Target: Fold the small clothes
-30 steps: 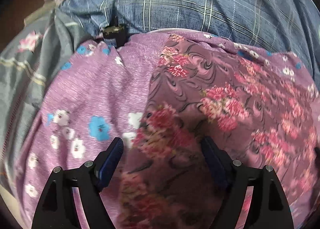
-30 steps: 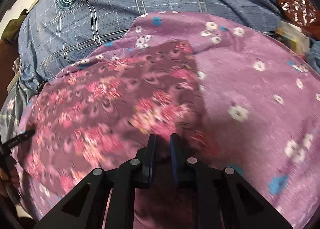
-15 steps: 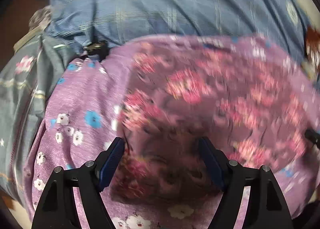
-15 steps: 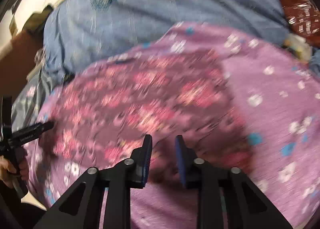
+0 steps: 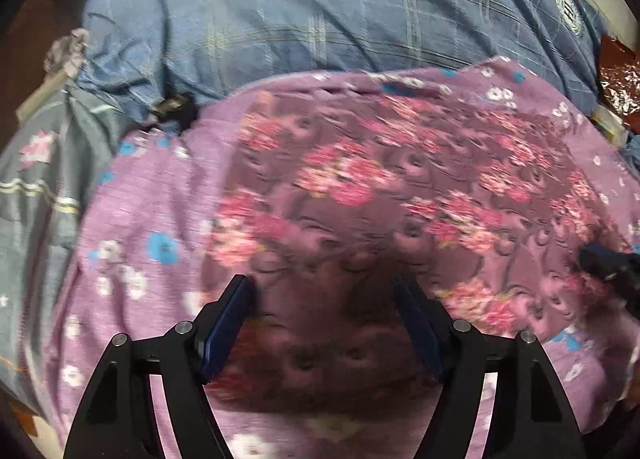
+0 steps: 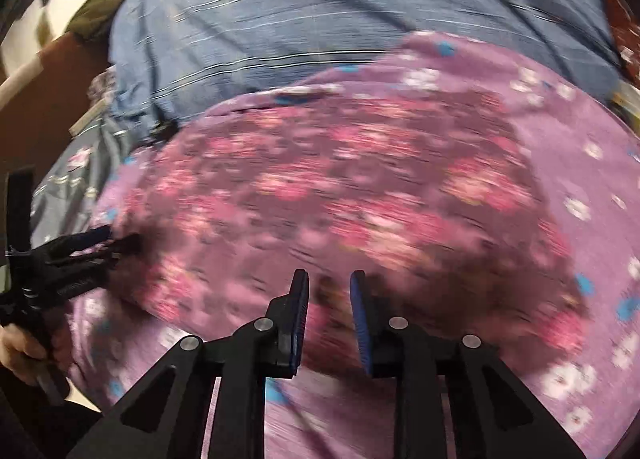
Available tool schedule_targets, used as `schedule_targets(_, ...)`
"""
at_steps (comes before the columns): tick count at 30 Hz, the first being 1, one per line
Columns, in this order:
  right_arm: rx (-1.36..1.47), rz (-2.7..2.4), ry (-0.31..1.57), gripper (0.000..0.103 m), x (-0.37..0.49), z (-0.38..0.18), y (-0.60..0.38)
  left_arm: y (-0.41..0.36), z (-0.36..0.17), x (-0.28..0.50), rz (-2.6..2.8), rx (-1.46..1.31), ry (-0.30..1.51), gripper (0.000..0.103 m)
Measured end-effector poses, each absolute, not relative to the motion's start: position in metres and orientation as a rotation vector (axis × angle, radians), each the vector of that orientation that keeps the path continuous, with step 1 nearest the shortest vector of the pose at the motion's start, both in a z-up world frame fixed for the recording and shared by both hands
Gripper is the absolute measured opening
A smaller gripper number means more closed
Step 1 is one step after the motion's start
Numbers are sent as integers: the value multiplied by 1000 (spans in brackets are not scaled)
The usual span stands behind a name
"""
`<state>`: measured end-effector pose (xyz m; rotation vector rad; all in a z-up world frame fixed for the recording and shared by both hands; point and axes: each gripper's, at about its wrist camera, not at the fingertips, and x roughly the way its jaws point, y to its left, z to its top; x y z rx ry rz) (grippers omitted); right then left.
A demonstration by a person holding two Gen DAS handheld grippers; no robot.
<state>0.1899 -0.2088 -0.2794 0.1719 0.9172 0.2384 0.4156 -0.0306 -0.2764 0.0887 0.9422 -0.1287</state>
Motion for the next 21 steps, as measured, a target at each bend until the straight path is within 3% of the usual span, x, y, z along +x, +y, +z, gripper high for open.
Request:
schedule_targets(11,26,291,969,24,188,-303,-169,-53,-295,414,-119,271,939,77)
schedule_targets(16,-15,303,977,24,179,-302,-166,-44,-298,411,-102,253,987,91)
schedule_targets(21,11,269,948,21,182,-294,-169,-47,-290,411,-96,250,962,87)
